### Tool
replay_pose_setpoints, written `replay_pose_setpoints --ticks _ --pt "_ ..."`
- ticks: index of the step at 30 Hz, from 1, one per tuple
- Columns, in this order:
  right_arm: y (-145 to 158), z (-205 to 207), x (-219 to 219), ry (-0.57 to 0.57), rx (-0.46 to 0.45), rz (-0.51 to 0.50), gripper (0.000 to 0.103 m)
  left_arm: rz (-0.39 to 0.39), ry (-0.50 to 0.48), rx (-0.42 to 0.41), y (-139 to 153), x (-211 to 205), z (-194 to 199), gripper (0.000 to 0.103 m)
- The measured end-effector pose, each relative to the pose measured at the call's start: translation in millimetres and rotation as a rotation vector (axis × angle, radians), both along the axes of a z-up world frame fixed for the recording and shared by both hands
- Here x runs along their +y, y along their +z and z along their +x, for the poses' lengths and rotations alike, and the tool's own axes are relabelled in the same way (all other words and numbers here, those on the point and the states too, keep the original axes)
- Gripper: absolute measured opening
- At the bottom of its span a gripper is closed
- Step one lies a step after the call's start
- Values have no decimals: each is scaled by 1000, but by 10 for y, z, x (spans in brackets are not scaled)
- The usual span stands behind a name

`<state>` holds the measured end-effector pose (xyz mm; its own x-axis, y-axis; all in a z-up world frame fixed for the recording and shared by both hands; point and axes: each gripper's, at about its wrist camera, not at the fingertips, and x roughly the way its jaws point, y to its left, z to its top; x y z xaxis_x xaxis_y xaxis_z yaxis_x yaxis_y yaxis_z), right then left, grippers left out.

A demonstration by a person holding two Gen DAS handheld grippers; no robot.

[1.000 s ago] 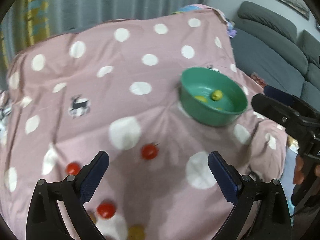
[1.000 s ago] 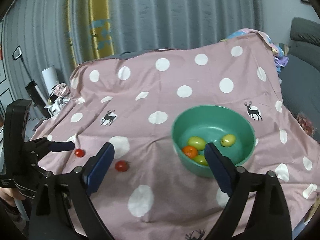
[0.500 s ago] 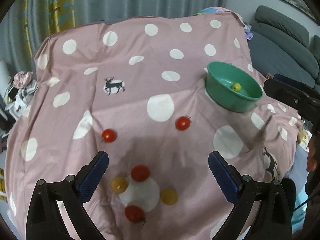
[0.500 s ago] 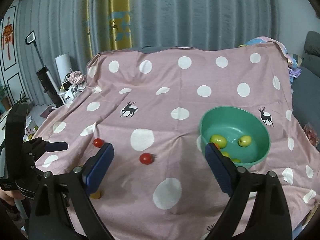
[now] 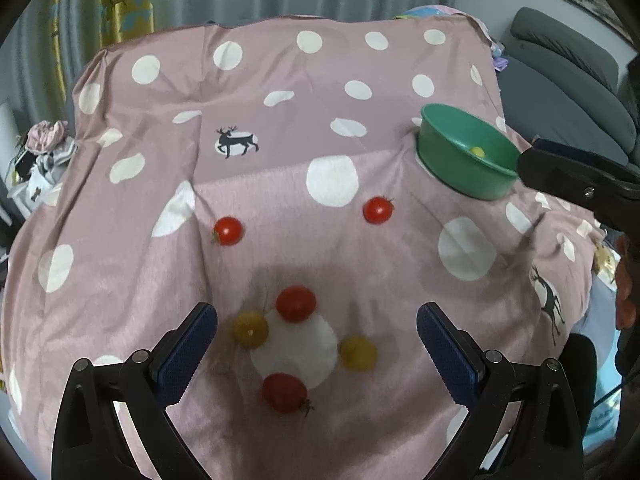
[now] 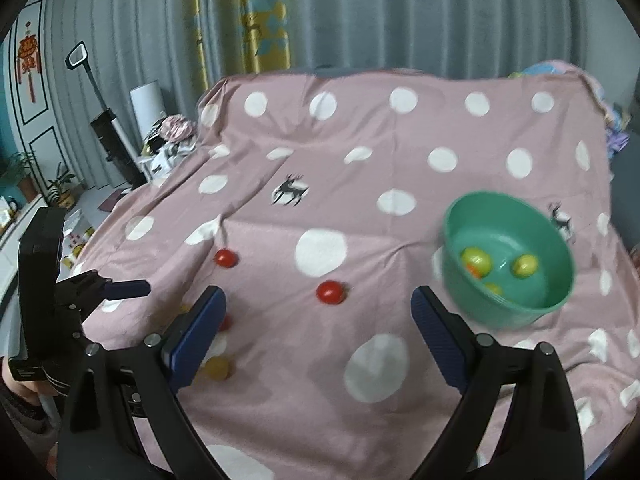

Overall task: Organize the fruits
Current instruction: 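Move both grippers back to the small yellow fruits on the sheet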

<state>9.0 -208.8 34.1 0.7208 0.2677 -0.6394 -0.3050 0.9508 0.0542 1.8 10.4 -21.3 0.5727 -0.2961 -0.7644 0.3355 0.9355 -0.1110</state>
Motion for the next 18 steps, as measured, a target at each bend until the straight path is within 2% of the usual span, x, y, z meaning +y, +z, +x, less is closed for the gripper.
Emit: replay_pose_setpoints --ticks 6,13,16,18 --pt "-194 58 119 54 82 19 95 -25 -51 22 -73 82 -105 100" --pt "-490 151 255 149 223 93 95 -56 -71 58 -180 105 -134 100" --pt "-640 197 310 203 303 157 91 -83 -113 65 -190 52 -158 100" --pt "-731 213 341 229 347 197 83 -80 -126 76 -212 16 -163 99"
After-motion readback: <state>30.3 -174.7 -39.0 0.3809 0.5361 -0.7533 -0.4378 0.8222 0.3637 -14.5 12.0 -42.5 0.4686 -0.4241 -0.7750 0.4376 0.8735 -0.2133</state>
